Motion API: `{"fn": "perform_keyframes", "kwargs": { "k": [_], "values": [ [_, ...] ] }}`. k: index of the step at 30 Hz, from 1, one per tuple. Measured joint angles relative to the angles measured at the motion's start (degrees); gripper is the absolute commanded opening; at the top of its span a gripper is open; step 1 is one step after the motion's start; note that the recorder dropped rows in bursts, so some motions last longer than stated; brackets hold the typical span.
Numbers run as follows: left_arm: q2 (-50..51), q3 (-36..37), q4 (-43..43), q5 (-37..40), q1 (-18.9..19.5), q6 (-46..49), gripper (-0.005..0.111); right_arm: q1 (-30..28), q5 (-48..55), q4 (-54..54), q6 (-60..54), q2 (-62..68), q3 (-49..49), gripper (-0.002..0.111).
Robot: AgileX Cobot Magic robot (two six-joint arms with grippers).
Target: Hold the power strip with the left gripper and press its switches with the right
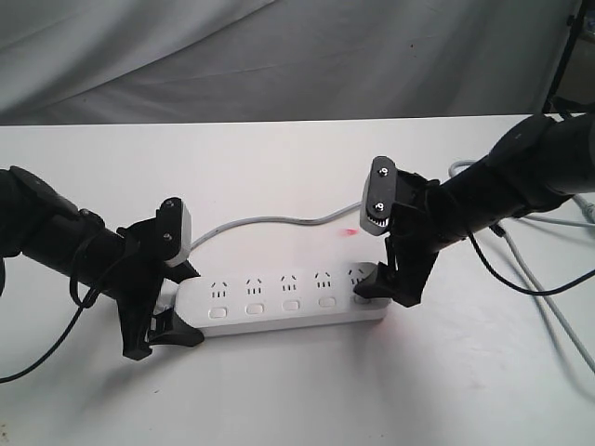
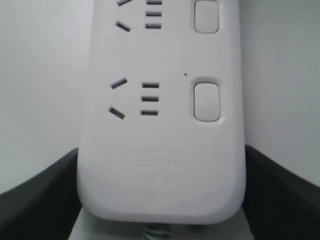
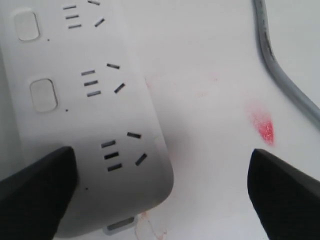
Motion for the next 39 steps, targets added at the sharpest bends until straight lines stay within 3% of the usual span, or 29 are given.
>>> {"fn": "perform_keyframes", "kwargs": {
  "k": [22, 39],
  "values": [
    [0.00, 0.00, 0.00, -0.15, 0.00, 0.00, 0.000, 0.00, 5.00, 1.81, 1.68, -7.57, -0.92, 0.085],
    [0.00, 0.00, 0.00, -0.15, 0.00, 0.00, 0.000, 0.00, -0.64, 5.03, 1.68, -7.57, -0.92, 0.083]
  ]
}}
